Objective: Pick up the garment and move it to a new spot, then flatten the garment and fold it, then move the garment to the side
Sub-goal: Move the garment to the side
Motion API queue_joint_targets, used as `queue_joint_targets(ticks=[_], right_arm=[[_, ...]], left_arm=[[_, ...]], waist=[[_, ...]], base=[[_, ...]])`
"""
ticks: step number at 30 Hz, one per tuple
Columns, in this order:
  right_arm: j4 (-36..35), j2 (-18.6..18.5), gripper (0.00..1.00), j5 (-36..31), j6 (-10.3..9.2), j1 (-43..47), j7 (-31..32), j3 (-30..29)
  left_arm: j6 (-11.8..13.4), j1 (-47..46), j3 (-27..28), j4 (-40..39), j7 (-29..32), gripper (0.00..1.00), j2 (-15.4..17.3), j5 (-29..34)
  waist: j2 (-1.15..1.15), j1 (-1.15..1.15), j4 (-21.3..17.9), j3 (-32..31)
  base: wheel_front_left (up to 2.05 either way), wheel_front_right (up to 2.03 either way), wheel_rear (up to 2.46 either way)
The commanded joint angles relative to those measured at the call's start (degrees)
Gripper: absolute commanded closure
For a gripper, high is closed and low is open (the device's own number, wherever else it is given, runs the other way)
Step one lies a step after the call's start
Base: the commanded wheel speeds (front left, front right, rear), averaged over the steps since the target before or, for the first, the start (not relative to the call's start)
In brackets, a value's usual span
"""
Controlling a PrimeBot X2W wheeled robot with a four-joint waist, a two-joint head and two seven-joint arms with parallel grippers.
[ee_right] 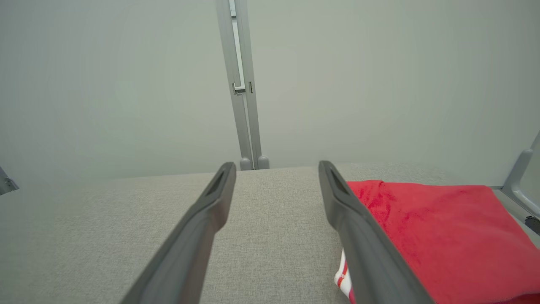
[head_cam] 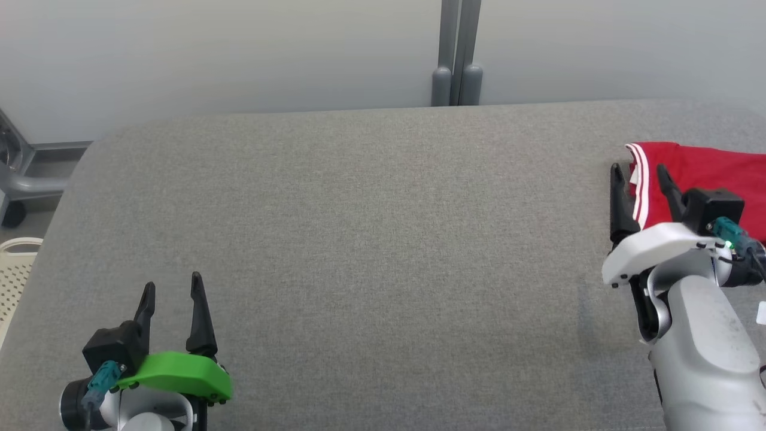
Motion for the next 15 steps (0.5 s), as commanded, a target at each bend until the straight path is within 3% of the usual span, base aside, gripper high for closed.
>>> queue_joint_targets(ticks=[1,10,15], right_arm=[[-1.9,0.2,0.0,0.0,-0.08,2.1,-0.2,0.5],[-17.2,3.1,0.0,-1.2,-0.08,15.6,0.9,2.3],[-22.2,3.3,0.0,-0.2,-0.08,22.0,0.5,3.8]], left_arm=[[0.1,0.9,0.0,-0.1,-0.6,0.0,0.6,0.5],[-1.9,5.5,0.6,-1.9,-3.0,0.0,0.4,2.3],[-2.9,8.7,1.6,-4.0,-2.9,0.0,-0.1,4.6]], waist=[[0.0,0.0,1.4,-2.0],[0.0,0.0,1.9,-3.8],[0.0,0.0,1.8,-4.2]], base=[[0.0,0.0,0.0],[0.0,0.0,0.0],[0.0,0.0,0.0]])
